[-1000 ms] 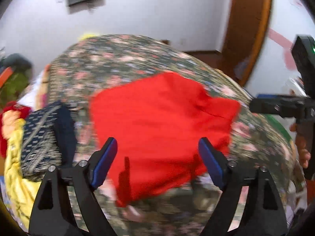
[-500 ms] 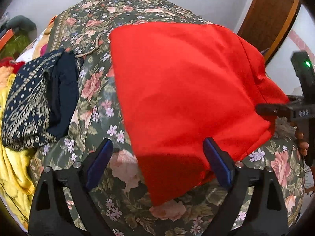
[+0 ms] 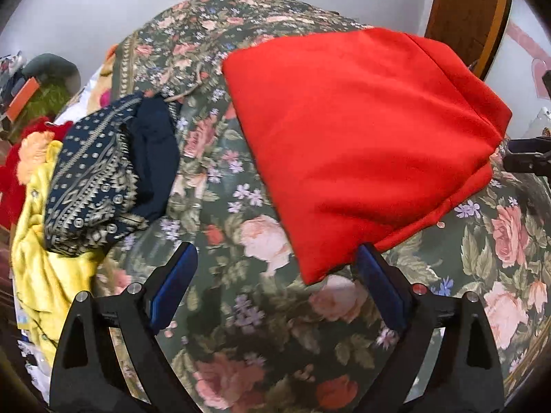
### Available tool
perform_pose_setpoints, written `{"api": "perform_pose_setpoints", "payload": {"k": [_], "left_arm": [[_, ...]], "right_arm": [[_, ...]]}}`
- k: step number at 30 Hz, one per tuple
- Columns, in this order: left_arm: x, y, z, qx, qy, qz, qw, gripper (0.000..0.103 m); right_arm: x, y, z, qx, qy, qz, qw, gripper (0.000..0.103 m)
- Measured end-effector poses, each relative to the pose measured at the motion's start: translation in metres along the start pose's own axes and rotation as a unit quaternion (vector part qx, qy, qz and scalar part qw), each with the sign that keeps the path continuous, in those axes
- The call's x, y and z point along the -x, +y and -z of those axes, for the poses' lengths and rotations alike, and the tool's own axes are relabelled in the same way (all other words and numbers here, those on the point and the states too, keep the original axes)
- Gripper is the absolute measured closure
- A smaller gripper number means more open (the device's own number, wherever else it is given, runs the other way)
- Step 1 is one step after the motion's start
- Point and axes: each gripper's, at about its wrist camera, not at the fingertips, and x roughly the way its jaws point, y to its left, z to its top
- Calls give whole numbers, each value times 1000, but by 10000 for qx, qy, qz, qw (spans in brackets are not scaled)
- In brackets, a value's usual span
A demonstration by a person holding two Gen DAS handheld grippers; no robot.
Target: Fold large clothes
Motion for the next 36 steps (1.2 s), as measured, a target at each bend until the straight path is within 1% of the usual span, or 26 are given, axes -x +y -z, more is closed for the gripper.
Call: {"api": "perform_pose_setpoints", "payload": {"k": [2, 5, 8, 10, 12, 15, 19, 22, 23, 24, 25, 27, 29, 30, 32, 33, 35, 36], "left_arm": [[11, 6, -4, 42, -154, -95, 9998, 9], [27, 14, -12, 145, -389, -129, 9991, 9], [41, 24, -28, 328, -640, -116, 9973, 9], [45, 29, -38, 450, -755, -26, 9961, 9], [44, 32, -48, 577, -814, 126, 9949, 9], [35, 39, -62, 750, -759, 365, 9936, 9], [7, 47, -76, 1080, -484, 900, 9889, 9], [-24, 54, -83, 1435, -140, 1385, 9798, 9], [-40, 58, -85, 1627, 56, 1657, 9726, 9], [-48, 60, -85, 1739, 159, 1794, 9681, 9], [-63, 63, -87, 1904, 332, 1994, 9607, 9], [-79, 67, -88, 2108, 472, 2229, 9506, 9], [-94, 70, -89, 2287, 555, 2604, 9364, 9], [-99, 71, -90, 2348, 584, 2725, 9312, 9], [-111, 70, -93, 2447, 623, 2959, 9212, 9], [-114, 70, -95, 2467, 622, 3029, 9184, 9], [-120, 67, -99, 2490, 586, 3180, 9129, 10], [-120, 65, -101, 2492, 543, 3215, 9119, 19]], "right_arm": [[11, 3, 1, 27, -117, -58, 9999, 0], [28, 8, -3, 56, -316, -172, 9993, 0], [41, 17, -15, 75, -545, -314, 9980, 0], [47, 24, -25, 85, -681, -428, 9967, 0], [47, 30, -36, 64, -766, -558, 9955, 0], [39, 36, -52, -38, -758, -750, 9943, 0], [11, 41, -74, -93, -530, -941, 9941, 0], [-28, 36, -90, -183, -128, -1052, 9942, 0], [-42, 33, -94, -274, 34, -1072, 9939, 0], [-54, 29, -98, -372, 183, -1125, 9928, 0], [-66, 25, -101, -463, 332, -1206, 9911, 0], [-80, 19, -107, -602, 473, -1399, 9872, 0], [-89, 17, -111, -634, 550, -1740, 9812, 0], [-94, 15, -113, -663, 537, -1922, 9777, 0], [-99, 14, -117, -731, 463, -2142, 9729, 0], [-101, 14, -119, -748, 447, -2205, 9715, 2], [-104, 17, -123, -754, 437, -2375, 9675, 12], [-105, 19, -124, -758, 456, -2395, 9668, 16]]}}
